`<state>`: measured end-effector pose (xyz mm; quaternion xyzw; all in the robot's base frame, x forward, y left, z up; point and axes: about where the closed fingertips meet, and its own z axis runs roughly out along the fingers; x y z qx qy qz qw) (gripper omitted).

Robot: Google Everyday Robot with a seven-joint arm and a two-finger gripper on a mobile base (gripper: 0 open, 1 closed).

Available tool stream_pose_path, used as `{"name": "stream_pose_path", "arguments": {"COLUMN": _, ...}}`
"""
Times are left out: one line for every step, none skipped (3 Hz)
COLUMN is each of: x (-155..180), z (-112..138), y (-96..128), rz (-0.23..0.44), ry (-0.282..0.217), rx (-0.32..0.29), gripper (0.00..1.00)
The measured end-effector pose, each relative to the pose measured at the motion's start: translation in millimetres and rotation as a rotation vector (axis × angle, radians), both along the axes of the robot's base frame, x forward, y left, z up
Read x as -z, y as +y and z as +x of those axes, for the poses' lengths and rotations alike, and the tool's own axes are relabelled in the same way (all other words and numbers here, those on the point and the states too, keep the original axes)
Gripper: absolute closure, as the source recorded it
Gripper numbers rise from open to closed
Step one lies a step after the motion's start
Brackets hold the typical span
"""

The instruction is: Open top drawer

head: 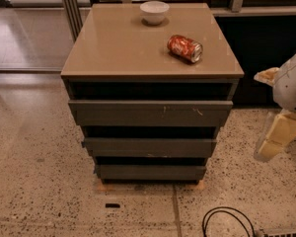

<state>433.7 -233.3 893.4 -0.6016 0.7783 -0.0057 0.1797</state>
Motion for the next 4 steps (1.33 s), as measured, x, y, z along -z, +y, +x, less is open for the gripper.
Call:
{"name": "stream_pose_path", "arguments": {"x": 45.7, "z": 1.5, "y": -0.6, "rz": 0.022, "ry": 0.031, "rx": -0.011, "gripper": 0.00}}
{"name": "stream_pose_path", "arguments": {"x": 93.1, "z": 0.5, "y": -5.8, "rz": 0.058, "ry": 0.080, "rx": 0.016, "gripper": 0.00}}
{"name": "stream_pose_path", "arguments": {"x": 128.2, "z": 0.6, "y": -11.5, "rz": 0.079, "ry": 0.102, "rx": 0.089, "gripper": 0.00}}
{"name": "stream_pose_path", "arguments": {"x": 128.2, "z": 0.6, "y": -11.5, "rz": 0.079, "ry": 0.102, "rx": 0.089, "gripper": 0.00}}
